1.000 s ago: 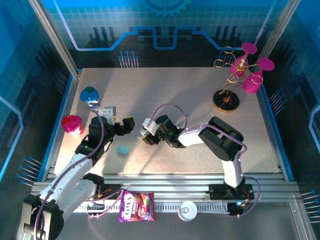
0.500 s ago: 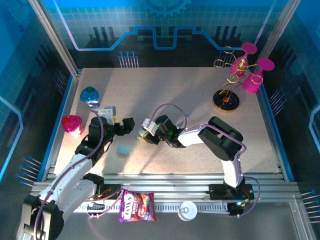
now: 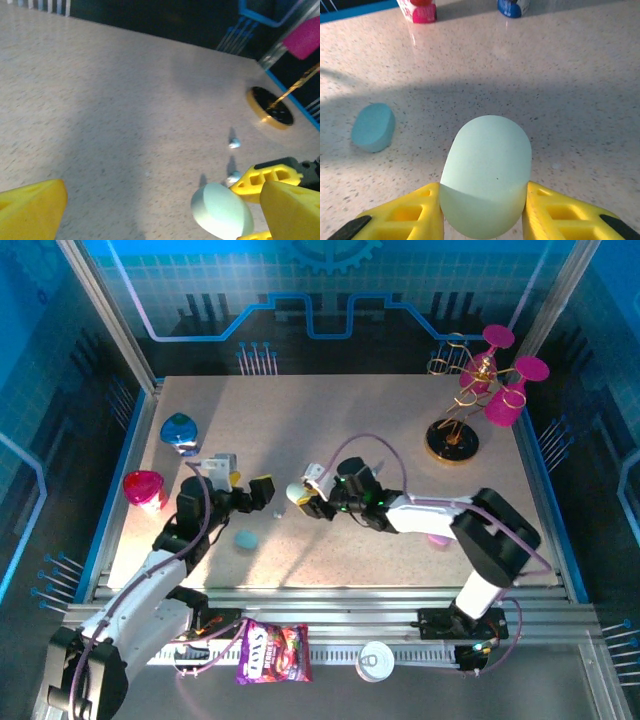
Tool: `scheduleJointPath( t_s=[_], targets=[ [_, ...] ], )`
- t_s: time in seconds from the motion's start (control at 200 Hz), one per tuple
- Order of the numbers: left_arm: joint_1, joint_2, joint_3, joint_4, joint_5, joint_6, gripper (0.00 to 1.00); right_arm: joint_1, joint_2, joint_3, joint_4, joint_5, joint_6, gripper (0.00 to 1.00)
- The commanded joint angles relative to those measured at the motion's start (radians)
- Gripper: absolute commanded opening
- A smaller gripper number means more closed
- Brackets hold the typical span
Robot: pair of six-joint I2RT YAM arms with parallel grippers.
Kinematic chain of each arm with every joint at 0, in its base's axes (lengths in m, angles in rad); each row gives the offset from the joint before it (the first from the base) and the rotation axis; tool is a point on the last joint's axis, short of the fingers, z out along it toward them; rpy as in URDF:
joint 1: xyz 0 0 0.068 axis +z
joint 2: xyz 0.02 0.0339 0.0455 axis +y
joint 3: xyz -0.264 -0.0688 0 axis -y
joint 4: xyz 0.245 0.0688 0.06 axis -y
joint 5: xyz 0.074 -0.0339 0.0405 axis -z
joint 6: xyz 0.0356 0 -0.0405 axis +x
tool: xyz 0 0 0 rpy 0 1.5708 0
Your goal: Insert the wireless bluetooth earbuds into the charging case
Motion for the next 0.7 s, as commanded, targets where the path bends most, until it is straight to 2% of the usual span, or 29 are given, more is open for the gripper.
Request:
scheduleJointPath(
  t_s=[0.0, 0.145, 0.41, 0.695],
  targets=[
    [-0.021, -0.006, -0.008, 0.132, 0.186, 0.097, 0.99, -0.048, -0.106, -0.015, -0.161, -0.089, -0.013, 0.37],
    [-0.053, 0.000, -0.019, 0.214, 0.324, 0.183, 0.99, -0.111, -0.238, -0.017, -0.299, -0.145, -0.030, 0.37],
    [-0.119, 0.104, -0.009, 0.373, 0.576, 0.230, 0.99, -0.223, -0.477, 0.022, -0.528, -0.305, -0.036, 0.36],
    [-0.216, 0.211, 0.054, 0.441, 0.742, 0.289, 0.99, -0.239, -0.558, 0.141, -0.714, -0.470, -0.059, 0.35]
  ],
)
